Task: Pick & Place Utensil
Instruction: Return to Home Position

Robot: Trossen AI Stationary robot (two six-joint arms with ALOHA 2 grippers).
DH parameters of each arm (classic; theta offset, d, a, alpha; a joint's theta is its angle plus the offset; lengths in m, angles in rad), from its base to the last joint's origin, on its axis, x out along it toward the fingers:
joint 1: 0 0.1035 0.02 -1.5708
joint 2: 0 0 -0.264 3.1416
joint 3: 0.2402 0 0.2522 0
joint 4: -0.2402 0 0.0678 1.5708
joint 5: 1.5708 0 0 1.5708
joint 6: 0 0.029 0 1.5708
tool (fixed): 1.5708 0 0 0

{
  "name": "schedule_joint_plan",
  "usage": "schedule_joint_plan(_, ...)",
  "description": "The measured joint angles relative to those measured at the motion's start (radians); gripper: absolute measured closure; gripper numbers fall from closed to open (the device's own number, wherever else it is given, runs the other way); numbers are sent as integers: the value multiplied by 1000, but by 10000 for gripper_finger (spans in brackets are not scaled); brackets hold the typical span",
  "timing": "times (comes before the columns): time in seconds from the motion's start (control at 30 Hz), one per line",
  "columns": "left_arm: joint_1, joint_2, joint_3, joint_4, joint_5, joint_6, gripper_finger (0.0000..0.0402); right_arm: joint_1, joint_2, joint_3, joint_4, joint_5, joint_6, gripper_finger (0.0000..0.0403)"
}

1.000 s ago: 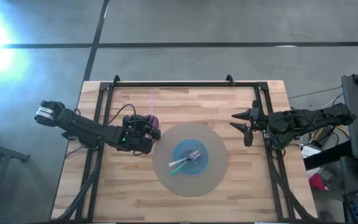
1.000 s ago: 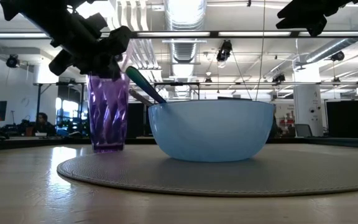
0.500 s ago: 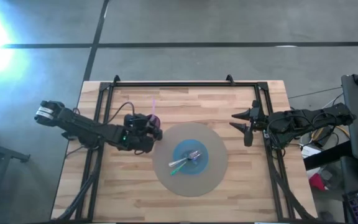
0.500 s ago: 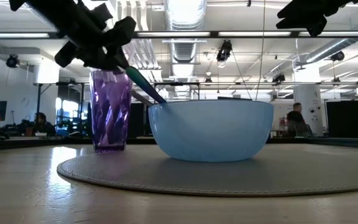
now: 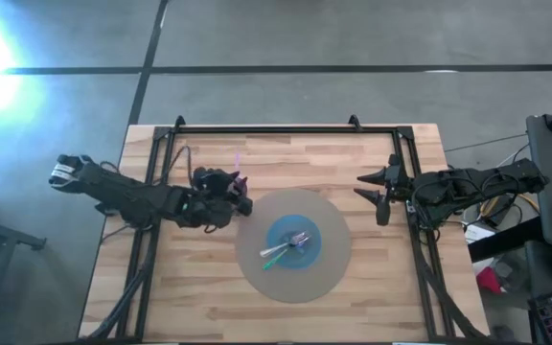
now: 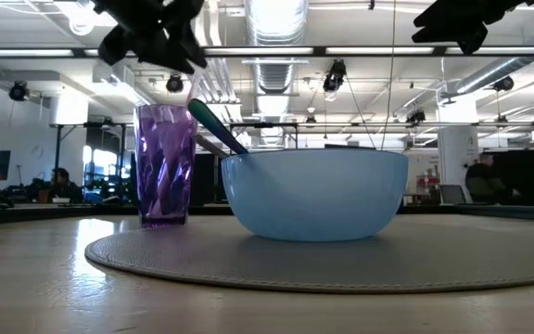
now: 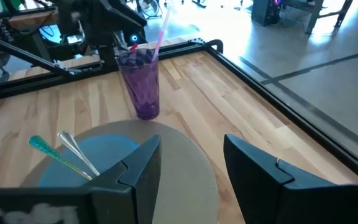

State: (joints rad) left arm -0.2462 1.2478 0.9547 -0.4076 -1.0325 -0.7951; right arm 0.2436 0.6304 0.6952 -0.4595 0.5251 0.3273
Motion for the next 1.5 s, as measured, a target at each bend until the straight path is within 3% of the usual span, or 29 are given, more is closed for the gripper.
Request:
schedule_joint_plan(0.33,0,-190,35,-64,153,108,275,0,-28,0,1,-1,-43,234)
schedule_joint_plan(0.53,0,-327,21,-67,336,257,278,0,-55,50,-17,-1,-64,234)
schedule_joint_plan(0.7,0,-418,4,-67,489,335,300,0,-82,116,-26,-1,-118,235)
schedule_joint_plan(0.8,0,-461,-6,-65,524,362,327,0,-99,159,-84,0,-122,240)
schedule_joint_plan(1.0,0,-533,-13,-74,565,451,393,0,-137,213,-195,2,-127,284)
schedule_joint_plan(1.23,0,-578,-52,-59,752,591,401,0,-195,182,-218,-1,-166,380)
schedule_joint_plan(1.5,0,-634,-245,157,993,696,401,0,-277,107,-215,-10,-166,395)
